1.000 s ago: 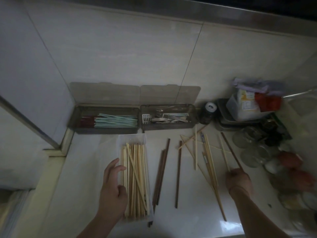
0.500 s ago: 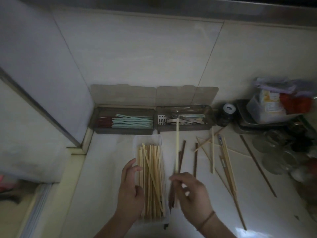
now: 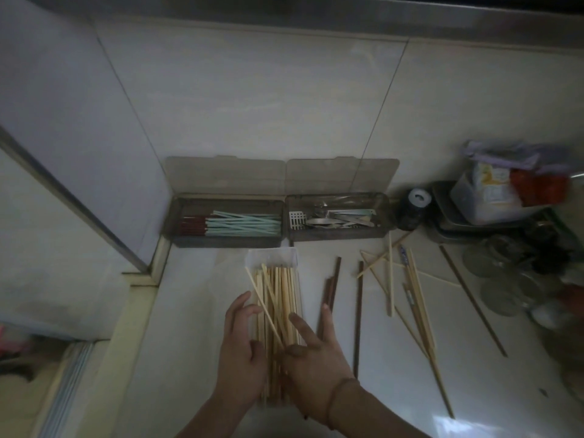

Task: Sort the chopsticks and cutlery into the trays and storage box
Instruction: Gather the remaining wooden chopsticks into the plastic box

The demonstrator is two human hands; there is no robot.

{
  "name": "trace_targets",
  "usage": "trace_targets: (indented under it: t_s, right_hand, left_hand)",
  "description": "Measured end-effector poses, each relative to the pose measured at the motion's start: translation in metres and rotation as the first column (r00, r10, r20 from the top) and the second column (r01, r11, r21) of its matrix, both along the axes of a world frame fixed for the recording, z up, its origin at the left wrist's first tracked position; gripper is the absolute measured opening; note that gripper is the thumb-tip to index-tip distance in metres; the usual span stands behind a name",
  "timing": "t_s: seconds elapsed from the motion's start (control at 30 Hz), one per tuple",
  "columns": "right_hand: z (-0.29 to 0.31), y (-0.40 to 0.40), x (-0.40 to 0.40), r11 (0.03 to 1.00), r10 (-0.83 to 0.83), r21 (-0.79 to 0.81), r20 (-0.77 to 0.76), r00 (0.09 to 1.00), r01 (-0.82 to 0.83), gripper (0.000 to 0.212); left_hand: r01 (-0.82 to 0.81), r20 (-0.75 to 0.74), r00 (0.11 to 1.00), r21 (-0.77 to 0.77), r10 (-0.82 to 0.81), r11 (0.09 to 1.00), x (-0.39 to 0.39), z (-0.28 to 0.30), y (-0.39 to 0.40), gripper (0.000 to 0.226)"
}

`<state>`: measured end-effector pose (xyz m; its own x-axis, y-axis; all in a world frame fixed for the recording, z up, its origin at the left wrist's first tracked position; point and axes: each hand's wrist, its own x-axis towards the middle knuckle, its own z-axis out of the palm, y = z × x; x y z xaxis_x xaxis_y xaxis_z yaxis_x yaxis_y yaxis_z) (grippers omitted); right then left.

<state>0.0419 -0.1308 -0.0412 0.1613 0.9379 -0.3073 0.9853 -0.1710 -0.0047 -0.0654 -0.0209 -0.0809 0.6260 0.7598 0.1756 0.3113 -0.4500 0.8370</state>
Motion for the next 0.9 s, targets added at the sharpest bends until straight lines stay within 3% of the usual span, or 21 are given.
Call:
trace_targets:
  t_s: [0.1,0.3,0.37,0.4,0.47,0.57,0.6,0.67,0.73,0.8,0.9]
  right_hand:
    - [0.005,0.005,0.000,0.993,0.052,-0.107,-0.011,0.999,-0.053,0.042]
    - [-0.001,0.011,0.002,0.992,0.086,-0.090,-0.045,0.995,-0.089,0.046]
    - [-0.008,0.004,0.006,0.992,0.109,0.068,-0.066,0.992,-0.105,0.038]
    - [-0.011,-0.003,0.010,0.972,0.108,0.219,-0.096,0.990,-0.085,0.032]
    - [-0.015,-0.015,0.024,0.856,0.066,0.511,-0.259,0.963,0.079,0.019]
    - [-0.015,-0.038,0.062,0.625,-0.231,0.668,-0.336,0.913,0.404,0.013]
    - [-0.017,-0.049,0.078,0.546,-0.402,0.646,-0.356,0.844,0.533,0.013]
    - [-0.024,-0.073,0.111,0.387,-0.702,0.484,-0.397,0.591,0.785,0.012]
    - [-0.028,-0.094,0.137,0.261,-0.857,0.300,-0.365,0.363,0.918,0.014]
    - [-0.029,-0.107,0.150,0.218,-0.917,0.167,-0.303,0.261,0.961,0.017]
    - [-0.031,-0.112,0.153,0.230,-0.946,0.051,-0.221,0.236,0.972,0.018]
  left_hand:
    - [0.003,-0.006,1.000,-0.001,-0.003,1.000,0.000,-0.001,0.000,0.056]
    - [0.005,-0.007,1.000,0.002,-0.005,1.000,0.000,-0.002,0.000,0.060]
    - [0.005,-0.009,1.000,0.003,-0.005,1.000,0.000,-0.002,0.000,0.061]
    - [0.007,-0.009,1.000,0.002,-0.007,1.000,0.000,-0.001,0.000,0.058]
    - [0.003,-0.005,1.000,-0.010,-0.003,1.000,0.001,0.000,-0.001,0.057]
    - [-0.001,-0.010,1.000,-0.030,0.001,1.000,0.001,0.002,-0.001,0.056]
    - [0.001,-0.012,1.000,-0.026,-0.001,1.000,0.001,0.002,-0.001,0.056]
    - [0.008,-0.011,1.000,-0.018,-0.008,1.000,0.001,0.002,-0.001,0.056]
    - [0.010,-0.016,1.000,-0.014,-0.010,1.000,0.001,0.001,0.000,0.056]
    - [0.009,-0.017,1.000,-0.016,-0.010,1.000,0.000,0.001,0.001,0.057]
    - [0.011,-0.013,1.000,-0.020,-0.011,1.000,0.000,-0.001,0.000,0.057]
